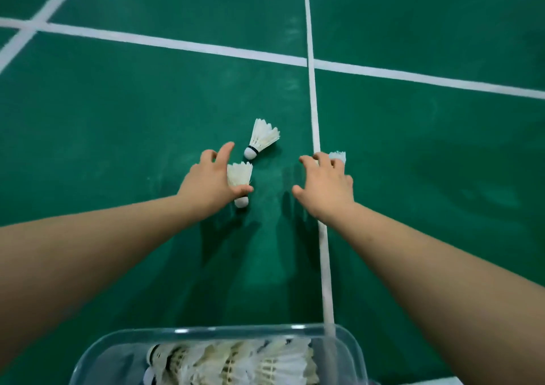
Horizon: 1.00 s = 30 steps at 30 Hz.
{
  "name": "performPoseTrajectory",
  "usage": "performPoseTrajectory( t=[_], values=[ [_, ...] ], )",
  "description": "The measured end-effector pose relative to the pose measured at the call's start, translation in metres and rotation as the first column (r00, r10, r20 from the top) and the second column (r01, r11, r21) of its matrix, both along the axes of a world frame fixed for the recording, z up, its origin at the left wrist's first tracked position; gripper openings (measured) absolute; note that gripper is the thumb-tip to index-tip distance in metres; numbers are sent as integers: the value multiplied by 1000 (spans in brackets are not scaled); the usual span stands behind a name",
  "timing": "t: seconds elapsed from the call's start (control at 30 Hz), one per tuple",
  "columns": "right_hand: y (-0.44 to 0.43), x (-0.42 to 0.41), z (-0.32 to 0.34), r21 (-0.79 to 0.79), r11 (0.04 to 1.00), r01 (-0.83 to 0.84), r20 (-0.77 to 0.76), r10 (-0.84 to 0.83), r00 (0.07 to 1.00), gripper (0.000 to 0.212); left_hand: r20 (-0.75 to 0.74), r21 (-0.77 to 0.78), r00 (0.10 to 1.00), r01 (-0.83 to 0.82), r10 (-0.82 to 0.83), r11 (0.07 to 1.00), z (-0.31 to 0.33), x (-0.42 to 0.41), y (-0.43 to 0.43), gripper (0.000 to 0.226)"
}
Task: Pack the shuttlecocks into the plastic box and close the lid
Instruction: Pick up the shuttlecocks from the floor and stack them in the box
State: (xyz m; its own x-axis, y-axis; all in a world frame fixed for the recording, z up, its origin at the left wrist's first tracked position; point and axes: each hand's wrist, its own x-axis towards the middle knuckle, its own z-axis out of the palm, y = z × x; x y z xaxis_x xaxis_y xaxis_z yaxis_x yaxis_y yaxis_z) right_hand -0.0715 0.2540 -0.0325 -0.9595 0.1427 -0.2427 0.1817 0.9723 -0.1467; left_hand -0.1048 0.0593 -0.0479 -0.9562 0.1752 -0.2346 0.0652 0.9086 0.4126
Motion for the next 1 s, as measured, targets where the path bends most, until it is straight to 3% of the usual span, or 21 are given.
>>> performPoseTrajectory(
  t=[0.1, 0.23, 0.4, 0.5, 0.63, 0.77, 0.87, 1.0],
  values=[
    [20, -20, -10, 64, 998, 7, -15, -6, 1000, 60, 22, -23, 999, 46, -45, 999, -14, -16, 10, 90],
    [38, -35, -25, 148, 989, -24, 17, 22, 1000, 64, -35, -34, 994, 98, -99, 995, -28, -32, 30, 71],
    [33, -43, -32, 226, 971, -74, 7, 74, 997, 42, -154, -76, 984, 76, -87, 994, -32, -33, 39, 53],
    [24, -46, -30, 244, 962, -122, 6, 124, 992, 42, -224, -35, 971, 73, -79, 997, -30, -30, 37, 44],
    [6, -55, -24, 194, 967, -166, -45, 178, 983, 41, -316, -85, 935, 140, -160, 986, -23, -31, 34, 46],
    [-17, -80, -16, -36, 998, -53, -68, 50, 996, 47, -360, -94, 924, 105, -132, 990, -9, -33, 27, 52],
    [-29, -103, -17, -213, 974, 73, 26, -69, 997, 53, -355, -95, 929, 73, -102, 993, -3, -32, 15, 53],
    [-33, -119, -21, -241, 963, 120, 147, -86, 985, 36, -375, -96, 920, 80, -110, 992, 0, -29, -3, 55]
  ],
)
